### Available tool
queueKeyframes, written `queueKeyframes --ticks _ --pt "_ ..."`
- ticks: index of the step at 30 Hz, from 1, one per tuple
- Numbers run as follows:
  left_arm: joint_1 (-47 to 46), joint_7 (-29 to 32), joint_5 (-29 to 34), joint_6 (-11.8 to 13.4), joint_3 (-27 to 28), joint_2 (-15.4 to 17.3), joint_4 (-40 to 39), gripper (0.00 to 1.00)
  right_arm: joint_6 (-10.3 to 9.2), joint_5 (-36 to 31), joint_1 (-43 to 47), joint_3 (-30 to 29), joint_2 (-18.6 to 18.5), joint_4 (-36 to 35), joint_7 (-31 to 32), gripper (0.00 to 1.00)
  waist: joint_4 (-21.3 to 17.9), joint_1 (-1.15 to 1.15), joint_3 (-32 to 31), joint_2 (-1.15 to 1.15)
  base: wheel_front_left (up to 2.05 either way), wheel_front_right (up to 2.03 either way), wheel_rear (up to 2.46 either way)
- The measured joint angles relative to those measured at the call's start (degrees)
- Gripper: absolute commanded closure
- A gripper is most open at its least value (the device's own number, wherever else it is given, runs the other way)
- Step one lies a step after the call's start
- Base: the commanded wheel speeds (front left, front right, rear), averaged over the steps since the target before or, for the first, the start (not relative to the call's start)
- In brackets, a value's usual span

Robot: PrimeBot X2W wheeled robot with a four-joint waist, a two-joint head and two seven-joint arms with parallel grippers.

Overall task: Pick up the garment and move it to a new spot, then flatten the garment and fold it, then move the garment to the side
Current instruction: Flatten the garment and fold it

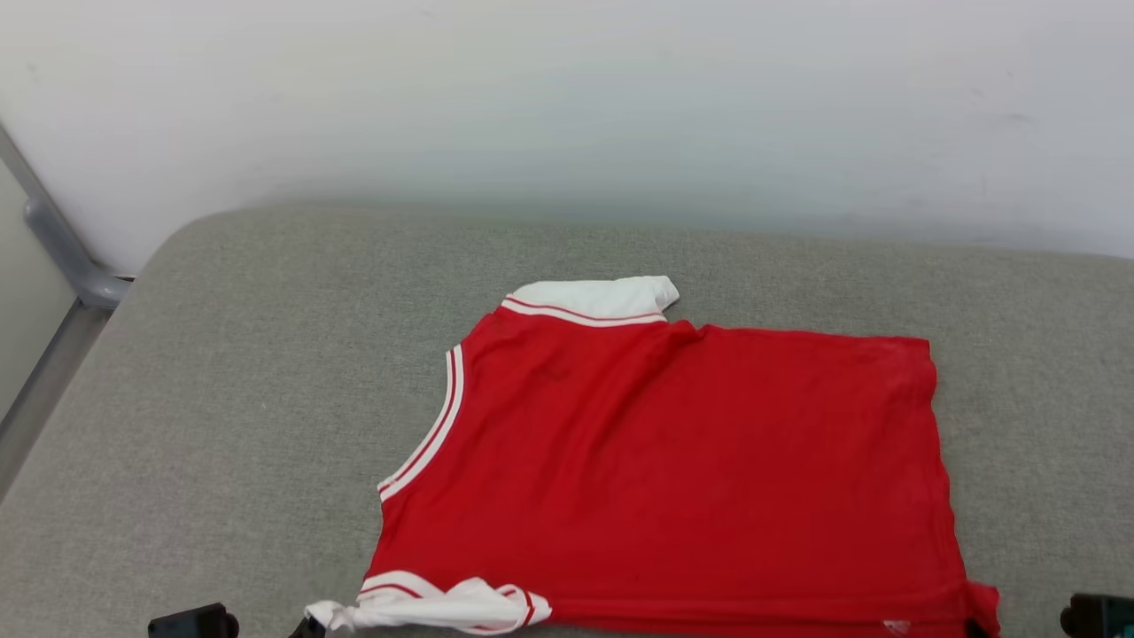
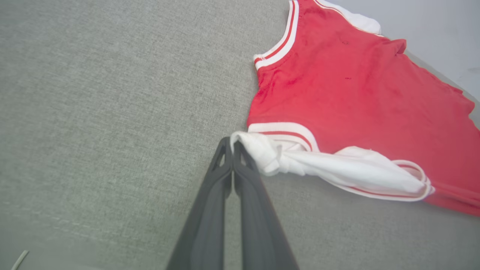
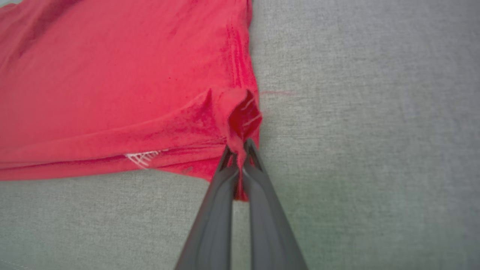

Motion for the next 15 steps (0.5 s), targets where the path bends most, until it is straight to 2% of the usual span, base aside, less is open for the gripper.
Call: queueKeyframes --ticks 3,7,11,15 --pt "3.5 2.9 -0.5 2.8 0.6 2.2 -6.3 1.0 0.0 -1.5 4.0 -1.8 1.7 -5.7 3.6 1.0 0.1 0.0 -0.2 0.0 0.0 0.0 0.0" --pt "4.7 5.2 0.2 5.2 1.2 5.0 -13.7 1.0 -0.01 -2.8 6.6 -2.8 2.6 -12.3 7.9 1.0 -0.2 0.0 -0.2 0.0 0.0 0.0 0.0" --pt "2.1 6.1 1.6 6.1 1.1 5.7 -17.2 1.0 -0.02 -4.1 5.9 -2.8 2.8 -17.6 11.0 1.0 -0.7 0.01 0.2 0.0 0.0 0.0 0.0" --pt "-3.2 6.7 2.6 5.8 0.1 5.1 -16.4 1.0 -0.04 -5.6 1.3 -1.5 1.5 -19.0 12.8 1.0 -1.5 0.01 1.5 0.0 0.0 0.0 0.0"
